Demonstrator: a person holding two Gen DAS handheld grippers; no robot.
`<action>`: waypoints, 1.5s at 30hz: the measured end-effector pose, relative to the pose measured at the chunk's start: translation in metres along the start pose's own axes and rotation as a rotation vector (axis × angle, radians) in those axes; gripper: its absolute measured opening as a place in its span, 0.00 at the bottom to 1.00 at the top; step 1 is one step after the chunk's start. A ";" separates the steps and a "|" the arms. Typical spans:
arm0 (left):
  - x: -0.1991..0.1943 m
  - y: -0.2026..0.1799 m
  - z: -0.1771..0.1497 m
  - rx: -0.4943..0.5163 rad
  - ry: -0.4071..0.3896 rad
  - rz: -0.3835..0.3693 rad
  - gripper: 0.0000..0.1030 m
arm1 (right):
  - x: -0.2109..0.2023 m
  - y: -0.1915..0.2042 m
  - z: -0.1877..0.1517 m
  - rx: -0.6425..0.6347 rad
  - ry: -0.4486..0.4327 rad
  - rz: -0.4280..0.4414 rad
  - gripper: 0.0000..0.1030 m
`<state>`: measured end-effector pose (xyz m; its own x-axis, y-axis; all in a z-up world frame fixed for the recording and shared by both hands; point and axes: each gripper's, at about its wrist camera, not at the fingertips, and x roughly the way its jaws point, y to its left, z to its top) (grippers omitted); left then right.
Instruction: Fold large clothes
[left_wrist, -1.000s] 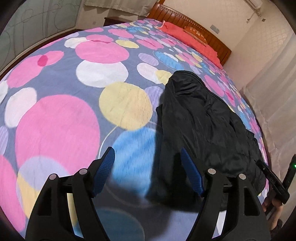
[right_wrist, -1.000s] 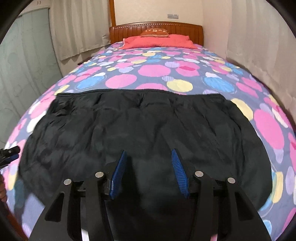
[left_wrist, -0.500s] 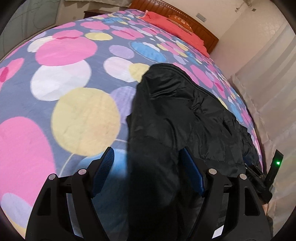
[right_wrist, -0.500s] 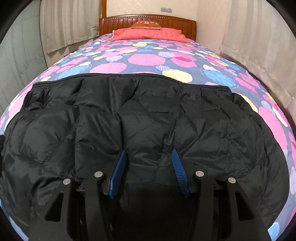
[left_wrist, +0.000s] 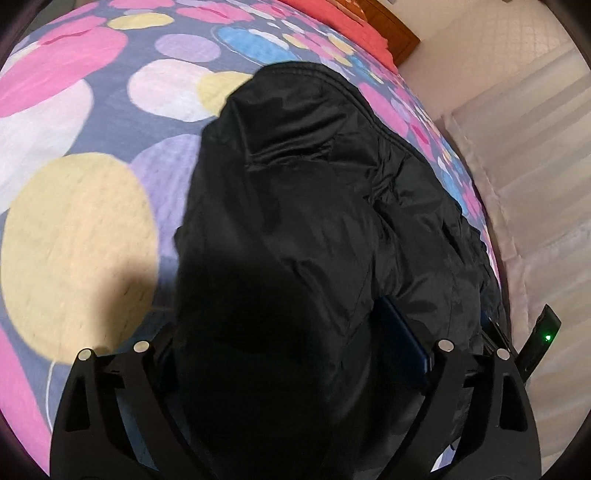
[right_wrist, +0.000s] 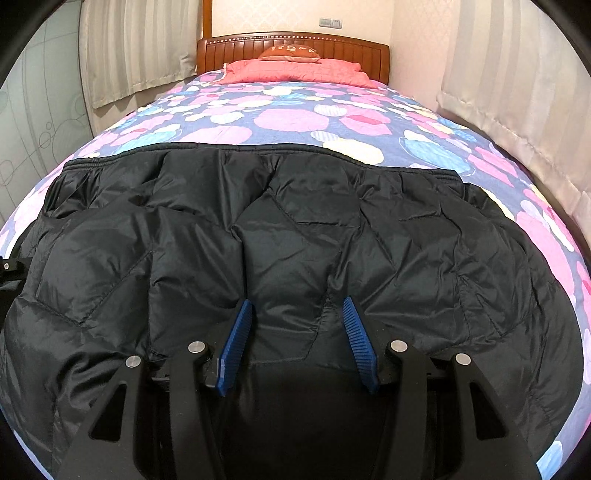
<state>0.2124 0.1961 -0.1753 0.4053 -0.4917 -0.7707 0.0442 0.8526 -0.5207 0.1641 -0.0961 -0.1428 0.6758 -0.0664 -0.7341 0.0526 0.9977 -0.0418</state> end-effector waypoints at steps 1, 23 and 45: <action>0.002 -0.001 0.000 0.007 0.005 0.003 0.88 | 0.000 0.000 0.000 0.000 0.001 0.001 0.50; 0.006 -0.010 -0.001 0.065 0.043 -0.059 0.76 | 0.000 0.000 0.001 -0.001 -0.009 -0.007 0.50; -0.079 -0.142 -0.009 0.196 -0.084 -0.025 0.20 | -0.037 -0.050 0.010 0.021 -0.049 0.005 0.55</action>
<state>0.1657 0.1123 -0.0439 0.4763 -0.5034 -0.7209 0.2285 0.8626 -0.4514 0.1435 -0.1440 -0.1067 0.7115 -0.0623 -0.6999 0.0646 0.9976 -0.0232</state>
